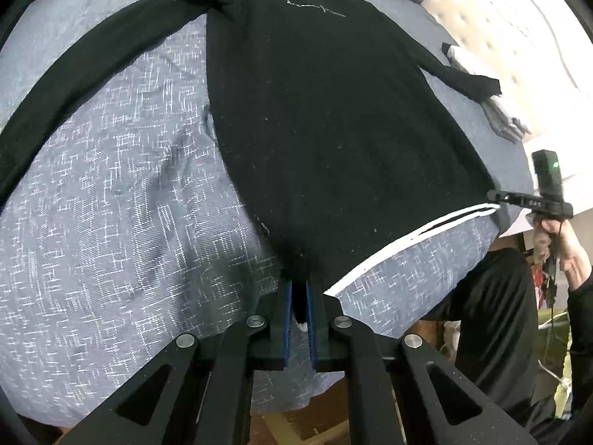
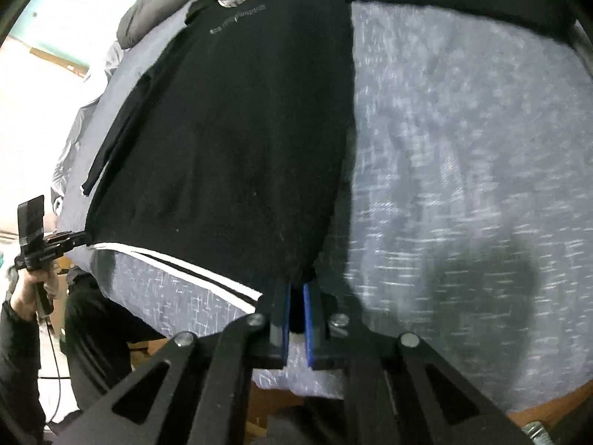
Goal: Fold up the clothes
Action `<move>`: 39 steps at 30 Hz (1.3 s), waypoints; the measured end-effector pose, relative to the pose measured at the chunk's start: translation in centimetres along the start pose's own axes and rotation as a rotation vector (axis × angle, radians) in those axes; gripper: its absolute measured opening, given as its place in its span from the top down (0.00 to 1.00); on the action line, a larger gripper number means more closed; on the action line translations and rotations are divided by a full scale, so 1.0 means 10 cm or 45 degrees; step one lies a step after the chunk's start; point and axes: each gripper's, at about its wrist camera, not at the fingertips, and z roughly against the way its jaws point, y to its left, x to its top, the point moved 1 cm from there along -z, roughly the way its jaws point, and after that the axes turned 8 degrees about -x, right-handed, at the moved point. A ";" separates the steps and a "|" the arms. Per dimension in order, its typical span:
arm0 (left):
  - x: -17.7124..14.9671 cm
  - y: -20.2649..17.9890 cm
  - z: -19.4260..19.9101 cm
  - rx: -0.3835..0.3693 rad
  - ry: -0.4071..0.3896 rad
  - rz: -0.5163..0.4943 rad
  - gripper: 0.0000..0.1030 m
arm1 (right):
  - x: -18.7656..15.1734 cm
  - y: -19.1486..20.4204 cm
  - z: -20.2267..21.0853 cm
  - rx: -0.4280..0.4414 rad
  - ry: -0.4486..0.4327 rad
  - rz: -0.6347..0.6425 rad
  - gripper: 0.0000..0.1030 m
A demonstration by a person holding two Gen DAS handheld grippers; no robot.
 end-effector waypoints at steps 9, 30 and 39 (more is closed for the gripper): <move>-0.08 0.06 0.02 0.001 0.013 0.003 0.93 | -0.11 -0.03 0.20 -0.033 -0.005 0.071 0.96; 0.40 0.43 0.20 0.022 -0.126 0.165 0.67 | 0.15 -0.33 0.44 -0.019 -0.142 -0.054 0.85; 1.28 0.56 0.20 0.015 -0.369 0.246 0.59 | 0.91 -0.02 0.28 0.061 -0.384 -0.088 0.80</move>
